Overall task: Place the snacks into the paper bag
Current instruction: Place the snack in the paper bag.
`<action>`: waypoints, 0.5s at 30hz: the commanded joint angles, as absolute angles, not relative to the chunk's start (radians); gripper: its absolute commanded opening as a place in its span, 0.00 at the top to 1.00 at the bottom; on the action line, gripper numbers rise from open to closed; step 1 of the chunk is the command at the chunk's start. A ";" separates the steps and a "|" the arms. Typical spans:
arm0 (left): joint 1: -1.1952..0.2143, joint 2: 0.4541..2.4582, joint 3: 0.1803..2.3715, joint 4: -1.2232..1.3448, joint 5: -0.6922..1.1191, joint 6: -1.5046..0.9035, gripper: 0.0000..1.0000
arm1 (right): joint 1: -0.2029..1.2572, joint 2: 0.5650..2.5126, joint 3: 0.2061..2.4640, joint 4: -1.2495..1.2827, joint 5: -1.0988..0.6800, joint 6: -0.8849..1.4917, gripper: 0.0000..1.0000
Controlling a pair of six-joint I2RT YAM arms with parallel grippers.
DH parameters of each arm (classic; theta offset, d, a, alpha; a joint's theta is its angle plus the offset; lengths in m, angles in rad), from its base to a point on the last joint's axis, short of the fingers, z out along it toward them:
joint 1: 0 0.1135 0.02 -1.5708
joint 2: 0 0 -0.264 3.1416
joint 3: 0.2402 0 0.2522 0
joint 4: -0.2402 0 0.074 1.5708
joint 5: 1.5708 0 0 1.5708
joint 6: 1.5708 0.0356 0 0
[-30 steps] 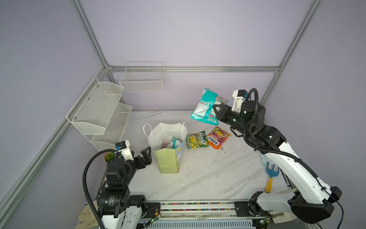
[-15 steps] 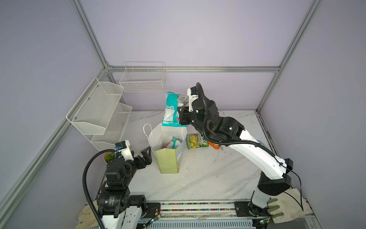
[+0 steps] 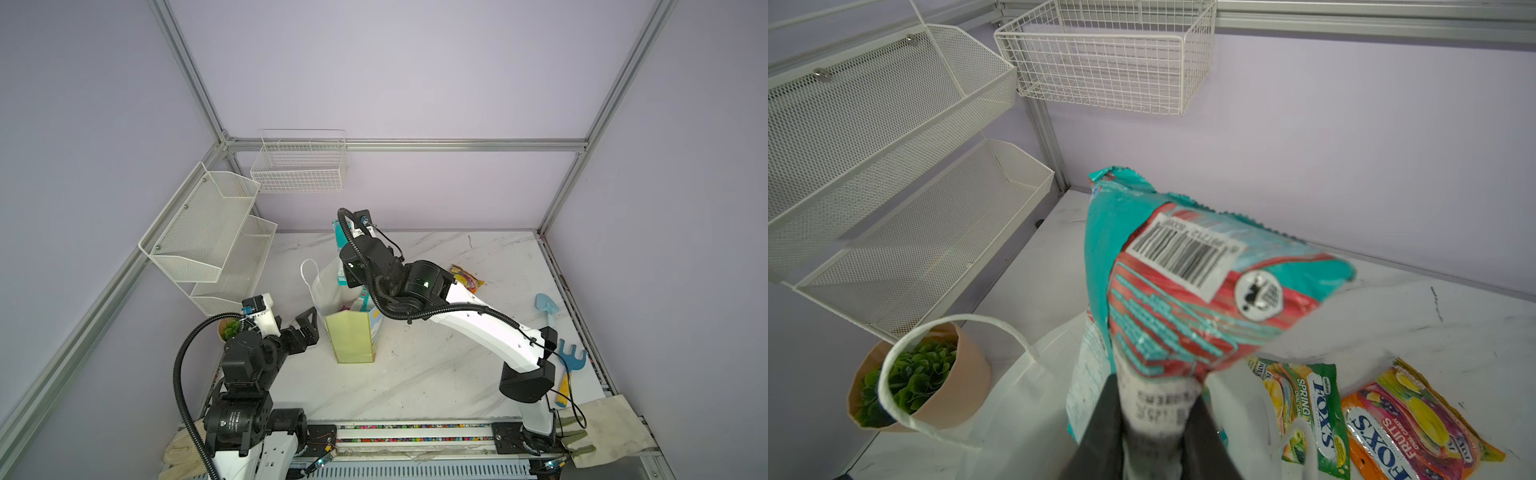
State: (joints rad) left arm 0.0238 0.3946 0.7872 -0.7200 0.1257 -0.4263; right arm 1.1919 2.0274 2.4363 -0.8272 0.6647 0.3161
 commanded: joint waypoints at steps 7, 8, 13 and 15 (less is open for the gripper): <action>0.019 0.389 0.746 -0.686 0.126 -0.426 0.00 | 1.204 2.014 2.419 -0.807 0.720 0.307 1.00; 0.019 0.388 0.747 -0.686 0.126 -0.426 0.00 | 1.204 2.015 2.414 -0.806 0.719 0.309 1.00; 0.020 0.388 0.747 -0.686 0.125 -0.426 0.00 | 1.204 2.025 2.407 -0.805 0.713 0.317 1.00; 0.019 0.388 0.747 -0.685 0.124 -0.426 0.00 | 1.206 2.028 2.406 -0.804 0.710 0.320 1.00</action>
State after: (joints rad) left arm 0.0238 0.3946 0.7872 -0.7200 0.1257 -0.4263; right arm 1.1969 2.0285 2.4031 -0.8276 0.6884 0.3164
